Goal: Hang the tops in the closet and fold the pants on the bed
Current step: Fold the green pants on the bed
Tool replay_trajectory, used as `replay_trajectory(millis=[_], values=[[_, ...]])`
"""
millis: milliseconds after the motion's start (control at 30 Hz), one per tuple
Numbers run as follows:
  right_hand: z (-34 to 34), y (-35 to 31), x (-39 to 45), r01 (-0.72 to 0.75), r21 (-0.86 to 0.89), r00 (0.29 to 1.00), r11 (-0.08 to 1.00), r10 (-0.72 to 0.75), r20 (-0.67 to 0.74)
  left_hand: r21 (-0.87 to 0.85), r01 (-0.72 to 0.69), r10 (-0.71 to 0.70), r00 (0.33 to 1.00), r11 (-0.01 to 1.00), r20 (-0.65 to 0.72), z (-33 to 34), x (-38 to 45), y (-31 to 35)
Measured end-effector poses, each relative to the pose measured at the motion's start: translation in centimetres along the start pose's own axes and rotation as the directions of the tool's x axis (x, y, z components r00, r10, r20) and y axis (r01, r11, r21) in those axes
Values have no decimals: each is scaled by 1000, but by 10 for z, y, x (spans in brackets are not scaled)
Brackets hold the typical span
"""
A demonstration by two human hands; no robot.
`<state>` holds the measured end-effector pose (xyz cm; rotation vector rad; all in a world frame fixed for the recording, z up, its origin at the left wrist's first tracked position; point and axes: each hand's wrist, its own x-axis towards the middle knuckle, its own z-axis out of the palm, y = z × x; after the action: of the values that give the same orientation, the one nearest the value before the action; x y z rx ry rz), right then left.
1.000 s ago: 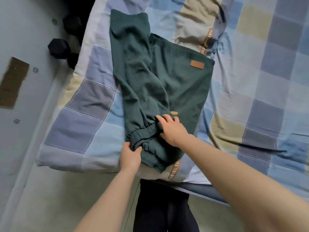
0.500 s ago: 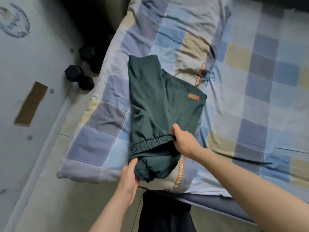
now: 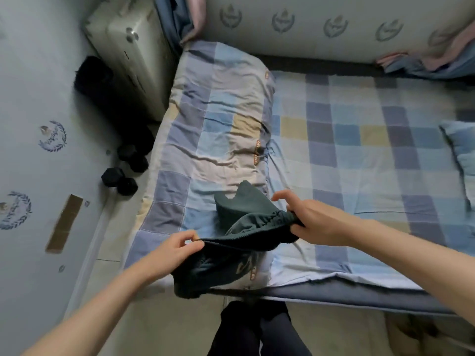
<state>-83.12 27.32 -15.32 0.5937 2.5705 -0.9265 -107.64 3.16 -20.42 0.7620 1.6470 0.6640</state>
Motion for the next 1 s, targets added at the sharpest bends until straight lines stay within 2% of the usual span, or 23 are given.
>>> replay_trajectory(millis=[33, 100, 200, 267, 333, 400, 500, 567, 633, 700, 733, 800, 867, 933, 1000], values=[[-8, -3, -13, 16, 22, 1000, 1000, -16, -5, 97, -30, 28, 999, 995, 27, -6, -4, 11], [-26, -6, -44, 47, 195, 996, 980, -31, -87, 356, -123, 107, 992, 927, 65, -13, -9, 40], [-55, -2, -92, 96, 425, 963, 900, 24, -268, 667, -258, 255, 961, 699, 105, -15, -13, 87], [-68, -1, -120, 142, 461, 943, 876, 22, -332, 788, -308, 343, 930, 533, 131, -13, -12, 116], [-75, -2, -150, 177, 422, 941, 889, -27, -336, 873, -350, 423, 886, 339, 191, -3, -6, 146], [-76, 1, -182, 183, 311, 951, 933, -87, -298, 915, -365, 456, 853, 171, 255, 13, 2, 173], [-73, 16, -231, 146, 170, 970, 975, -107, -220, 930, -367, 447, 830, -16, 335, 49, 9, 204], [-73, 37, -258, 92, 52, 977, 994, -80, -196, 897, -391, 495, 750, -205, 440, 68, 11, 213], [-75, 65, -287, -4, -75, 984, 997, -10, -178, 816, -407, 479, 665, -410, 573, 91, 10, 219], [-75, 100, -325, -37, -183, 975, 982, -5, -221, 734, -388, 471, 580, -558, 665, 125, 14, 229], [-73, 117, -343, -29, -215, 967, 976, -27, -252, 702, -392, 491, 515, -594, 703, 141, 16, 233], [-73, 146, -371, -35, -255, 943, 966, -52, -328, 699, -439, 534, 451, -565, 715, 169, 21, 241], [-73, 171, -394, -76, -282, 916, 957, -45, -398, 715, -503, 545, 466, -485, 698, 194, 29, 246], [-76, 190, -411, -100, -310, 894, 945, -52, -446, 745, -551, 530, 531, -377, 661, 214, 38, 253], [-78, 204, -422, -105, -345, 891, 933, -66, -449, 780, -550, 457, 636, -298, 622, 227, 44, 262]])
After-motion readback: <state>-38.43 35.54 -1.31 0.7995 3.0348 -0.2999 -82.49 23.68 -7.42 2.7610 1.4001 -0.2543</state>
